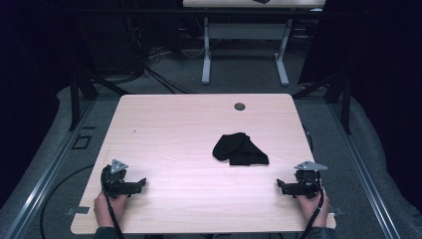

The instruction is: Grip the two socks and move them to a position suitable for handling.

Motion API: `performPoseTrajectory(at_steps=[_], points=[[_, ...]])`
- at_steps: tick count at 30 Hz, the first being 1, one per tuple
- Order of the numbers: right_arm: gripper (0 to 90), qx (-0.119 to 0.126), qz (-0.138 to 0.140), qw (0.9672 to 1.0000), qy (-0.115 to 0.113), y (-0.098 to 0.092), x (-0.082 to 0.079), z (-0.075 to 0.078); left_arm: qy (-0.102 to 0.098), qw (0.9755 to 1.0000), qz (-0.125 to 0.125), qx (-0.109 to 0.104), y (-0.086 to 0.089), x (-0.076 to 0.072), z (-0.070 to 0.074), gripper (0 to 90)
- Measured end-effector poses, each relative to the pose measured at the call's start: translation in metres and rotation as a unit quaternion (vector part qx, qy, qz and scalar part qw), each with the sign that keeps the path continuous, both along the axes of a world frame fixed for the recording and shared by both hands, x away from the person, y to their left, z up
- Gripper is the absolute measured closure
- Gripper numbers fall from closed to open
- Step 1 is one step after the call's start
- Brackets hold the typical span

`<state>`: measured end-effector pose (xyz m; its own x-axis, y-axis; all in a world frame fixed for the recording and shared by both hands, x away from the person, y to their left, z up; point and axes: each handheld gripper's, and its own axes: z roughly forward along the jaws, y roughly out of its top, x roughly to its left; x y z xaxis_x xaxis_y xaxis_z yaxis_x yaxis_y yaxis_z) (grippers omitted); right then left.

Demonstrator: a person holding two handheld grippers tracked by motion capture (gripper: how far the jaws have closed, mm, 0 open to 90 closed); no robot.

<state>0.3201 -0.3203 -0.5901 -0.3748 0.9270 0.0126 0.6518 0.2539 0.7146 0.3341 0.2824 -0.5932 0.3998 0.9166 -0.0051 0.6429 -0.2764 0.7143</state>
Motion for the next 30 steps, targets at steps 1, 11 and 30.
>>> performPoseTrajectory(at_steps=[1, 11, 30], points=[[0.8, 0.000, 0.000, 1.0000, 0.000, 0.0000, 0.0000, 0.0000, 0.000, 1.0000, 0.000, 0.000, 0.0000, 0.0000, 0.0000, 0.4], [1.4, -0.001, -0.001, 1.0000, 0.000, -0.0003, -0.0003, 0.0003, 0.000, 1.0000, -0.001, 0.000, 0.0000, -0.0002, 0.0000, 0.4], [0.0, -0.009, 0.001, 0.9998, 0.016, 0.0012, 0.0030, 0.0024, 0.001, 1.0000, -0.004, -0.001, 0.0005, 0.0000, 0.0001, 0.4]])
